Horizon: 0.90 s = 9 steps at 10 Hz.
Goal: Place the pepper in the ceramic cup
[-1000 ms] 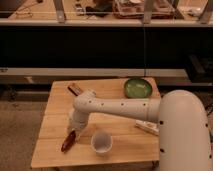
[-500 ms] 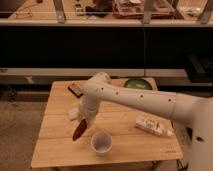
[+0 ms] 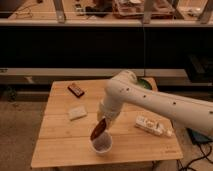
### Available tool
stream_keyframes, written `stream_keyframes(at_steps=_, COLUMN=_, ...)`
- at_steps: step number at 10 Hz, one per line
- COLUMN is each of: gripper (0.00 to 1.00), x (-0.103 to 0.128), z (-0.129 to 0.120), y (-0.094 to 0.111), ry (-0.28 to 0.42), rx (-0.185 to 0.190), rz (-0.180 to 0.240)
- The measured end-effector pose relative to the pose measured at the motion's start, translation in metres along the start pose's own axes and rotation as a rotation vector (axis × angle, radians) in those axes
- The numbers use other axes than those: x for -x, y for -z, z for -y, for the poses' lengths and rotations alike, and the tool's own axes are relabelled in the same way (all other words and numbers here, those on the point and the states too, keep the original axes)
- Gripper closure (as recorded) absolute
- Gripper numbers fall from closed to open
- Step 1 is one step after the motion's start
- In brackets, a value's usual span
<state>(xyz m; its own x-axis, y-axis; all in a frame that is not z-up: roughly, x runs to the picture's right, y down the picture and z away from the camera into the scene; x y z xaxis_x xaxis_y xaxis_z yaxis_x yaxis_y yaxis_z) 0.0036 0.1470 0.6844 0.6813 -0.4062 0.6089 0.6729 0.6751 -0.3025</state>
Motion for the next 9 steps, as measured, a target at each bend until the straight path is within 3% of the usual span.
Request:
stream_keyframes(at_steps=2, gripper=1.0, x=-0.007, z=-0.021, y=0.005, ry=-0.038, rx=-0.003, rz=-0.006)
stream_keyframes(at_steps=4, gripper=1.0, x=-0.008, z=-0.039, y=0.0, ry=-0.045, rx=0.026, rz=-0.036)
stream_keyframes(at_steps=7, gripper=1.0, x=-0.005, z=-0.043, y=-0.003, ry=-0.036, rx=0.052, rz=-0.072)
stream_keyframes(at_steps=9, gripper=1.0, x=0.001, z=-0.04, y=-0.004, ry=-0.027, rx=0.059, rz=-0.073)
